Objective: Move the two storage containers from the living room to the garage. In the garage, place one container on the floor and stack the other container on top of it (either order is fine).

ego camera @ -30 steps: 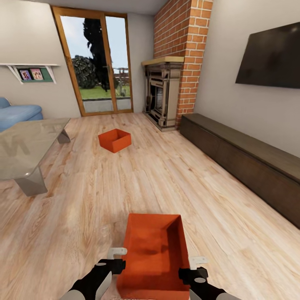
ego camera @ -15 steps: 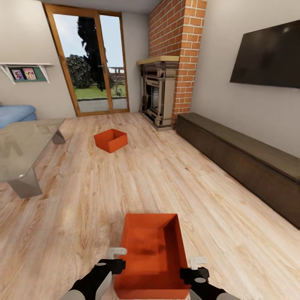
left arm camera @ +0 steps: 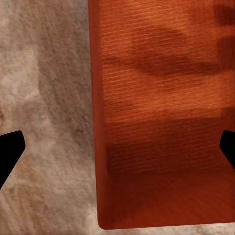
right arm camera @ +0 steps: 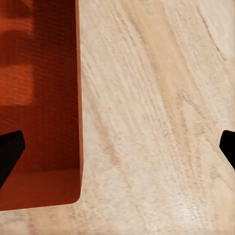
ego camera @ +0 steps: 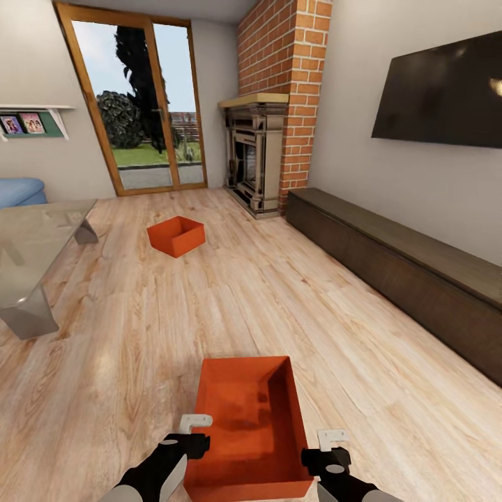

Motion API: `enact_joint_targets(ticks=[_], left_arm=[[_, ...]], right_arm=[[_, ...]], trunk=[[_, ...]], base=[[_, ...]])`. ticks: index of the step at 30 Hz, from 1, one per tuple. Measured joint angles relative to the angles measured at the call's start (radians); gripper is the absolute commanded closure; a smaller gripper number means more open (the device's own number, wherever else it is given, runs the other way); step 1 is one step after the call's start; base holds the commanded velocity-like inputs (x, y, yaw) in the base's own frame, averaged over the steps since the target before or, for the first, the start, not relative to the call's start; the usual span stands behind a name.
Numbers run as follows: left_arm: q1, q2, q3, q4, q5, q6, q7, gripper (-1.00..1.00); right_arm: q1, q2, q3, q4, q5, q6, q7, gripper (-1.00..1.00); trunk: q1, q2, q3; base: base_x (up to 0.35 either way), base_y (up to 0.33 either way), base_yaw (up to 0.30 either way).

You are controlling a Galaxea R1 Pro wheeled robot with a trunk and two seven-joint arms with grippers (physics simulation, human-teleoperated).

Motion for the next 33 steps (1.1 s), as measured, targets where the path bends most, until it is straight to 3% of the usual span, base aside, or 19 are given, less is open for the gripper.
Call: enact_joint_targets(ticks=[33], left_arm=[[0.000,0.007,-0.005,0.003,-0.001,-0.002,0.000,-1.00]], right_arm=[[0.000,0.005,0.001,-0.016,0.001,-0.001,0.012,-1.00]], trunk=[[0.000,0.000,0.000]], base=[[0.000,0.000,0.000]])
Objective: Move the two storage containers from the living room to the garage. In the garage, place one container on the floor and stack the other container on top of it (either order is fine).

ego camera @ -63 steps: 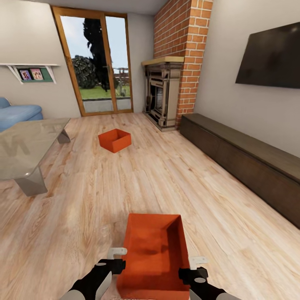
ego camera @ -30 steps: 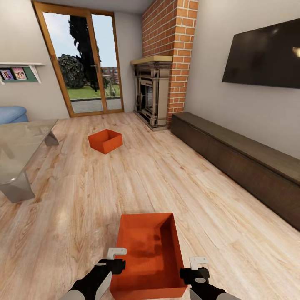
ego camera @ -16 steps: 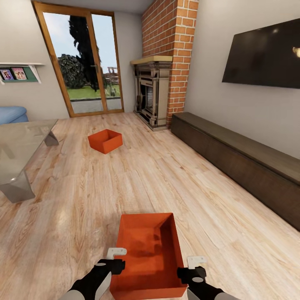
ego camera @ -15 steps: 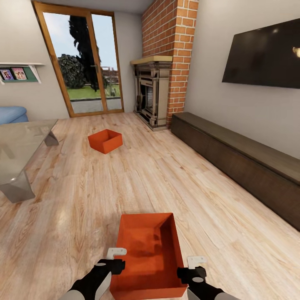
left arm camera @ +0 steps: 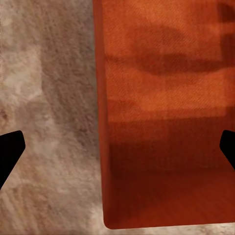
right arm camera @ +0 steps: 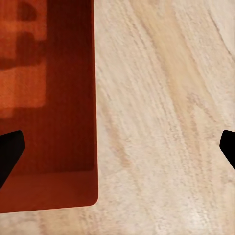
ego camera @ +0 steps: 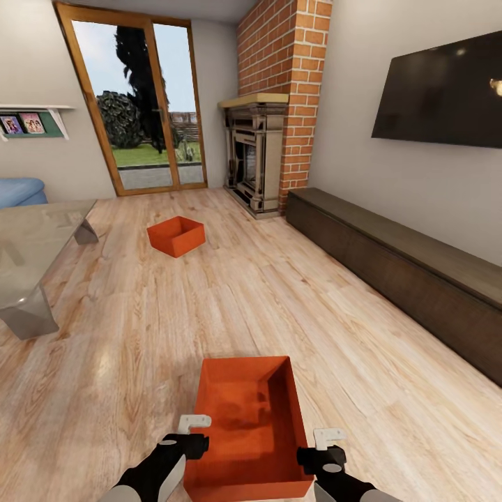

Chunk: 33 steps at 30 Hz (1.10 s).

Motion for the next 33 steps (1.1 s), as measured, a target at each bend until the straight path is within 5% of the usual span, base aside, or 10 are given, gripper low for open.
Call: enact_joint_targets(ticks=[33], left_arm=[[0.000,-0.004,0.001,-0.012,0.001,0.002,0.001,-1.00]], right_arm=[[0.000,-0.005,-0.001,0.000,0.000,-0.003,0.002,-1.00]], trunk=[[0.000,0.000,0.000]], base=[[0.069,0.003,0.000]])
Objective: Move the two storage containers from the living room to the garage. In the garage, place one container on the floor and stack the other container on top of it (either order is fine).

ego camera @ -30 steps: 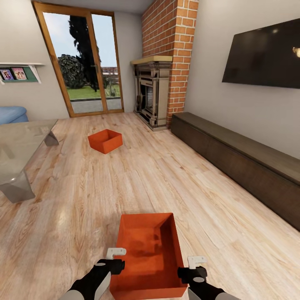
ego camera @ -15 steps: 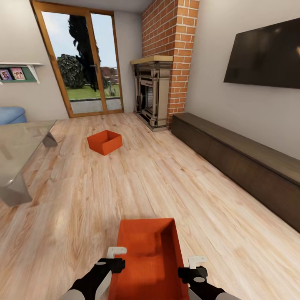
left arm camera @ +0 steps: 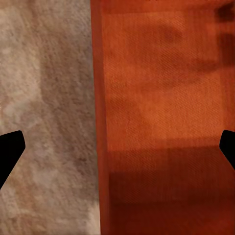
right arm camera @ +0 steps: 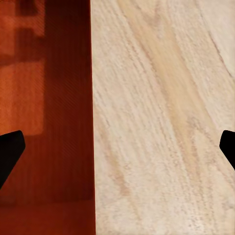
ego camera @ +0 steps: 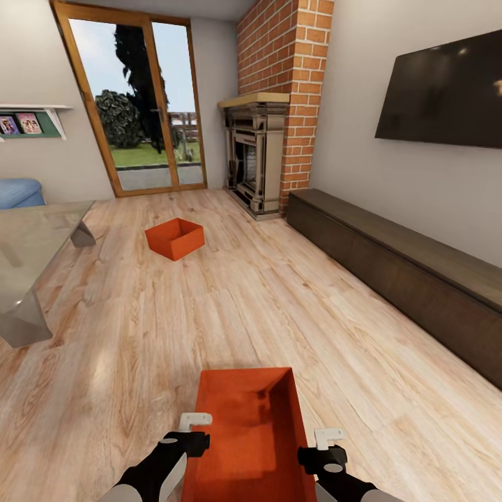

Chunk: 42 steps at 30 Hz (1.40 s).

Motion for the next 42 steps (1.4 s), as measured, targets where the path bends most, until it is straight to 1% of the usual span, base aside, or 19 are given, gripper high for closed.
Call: enact_joint_targets(ticks=[3,6,14,39,42], left_arm=[[0.000,0.001,-0.001,0.003,0.000,-0.001,0.000,-1.00],[0.000,0.003,0.003,0.014,0.003,-0.002,0.000,-1.00],[0.000,0.005,0.005,0.018,0.007,-0.004,0.000,-1.00],[0.000,0.004,0.002,0.016,0.001,-0.004,0.000,-1.00],[0.000,0.004,0.002,0.015,0.001,-0.004,0.000,-1.00]], right_arm=[[0.000,0.002,0.000,0.000,0.000,0.000,0.000,-1.00],[0.000,0.011,0.003,0.001,0.002,0.002,0.000,-1.00],[0.000,0.021,0.011,0.001,0.006,0.003,0.001,-1.00],[0.000,0.015,0.002,0.002,0.005,0.001,0.009,-1.00],[0.000,0.015,0.002,0.002,0.004,0.001,0.020,-1.00]], trunk=[[0.000,0.000,0.000],[0.000,0.000,0.000],[0.000,0.000,0.000],[0.000,0.000,0.000],[0.000,0.000,0.000]], base=[[0.000,0.000,0.000],[0.000,0.000,0.000],[0.000,0.000,0.000],[0.000,0.000,0.000],[0.000,0.000,0.000]])
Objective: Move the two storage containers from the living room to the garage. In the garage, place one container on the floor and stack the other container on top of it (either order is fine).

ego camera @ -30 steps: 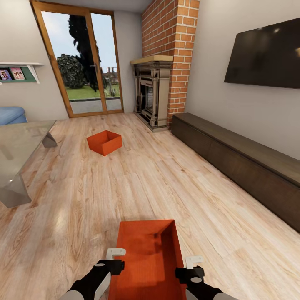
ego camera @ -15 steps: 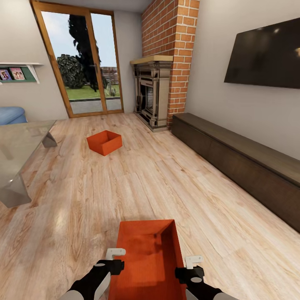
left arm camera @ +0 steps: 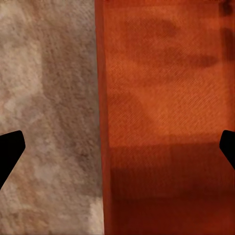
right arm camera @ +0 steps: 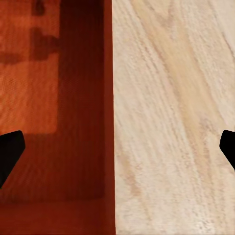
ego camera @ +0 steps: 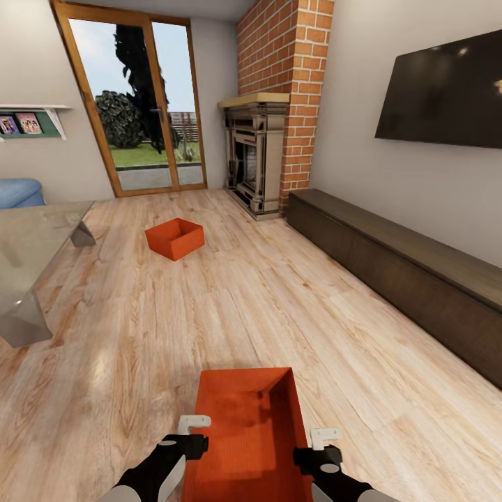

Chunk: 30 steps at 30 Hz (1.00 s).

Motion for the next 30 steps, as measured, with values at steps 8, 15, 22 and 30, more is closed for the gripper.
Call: enact_joint_targets(ticks=[8,15,22,30], left_arm=[[0.000,0.000,0.000,0.000,0.000,0.000,0.000,-1.00],[0.000,0.000,-0.001,0.000,-0.001,0.000,0.000,-1.00],[0.000,-0.001,-0.001,0.000,-0.001,0.000,0.000,-1.00],[0.000,-0.002,-0.001,0.000,-0.001,0.000,0.000,-1.00]], right_arm=[[0.000,-0.002,-0.002,0.000,-0.003,0.000,0.010,-1.00],[0.000,-0.003,-0.002,0.000,-0.003,0.000,0.011,-1.00],[0.000,-0.003,-0.002,0.000,-0.003,0.000,0.011,-1.00],[0.000,-0.003,-0.002,0.000,-0.003,0.000,0.011,-1.00]], trunk=[[0.027,-0.049,-0.022],[0.054,-0.098,-0.044],[0.061,-0.112,-0.050],[0.092,-0.168,-0.075]], base=[[0.000,0.000,0.000],[0.000,0.000,0.000],[0.000,0.000,0.000],[0.000,0.000,0.000]])
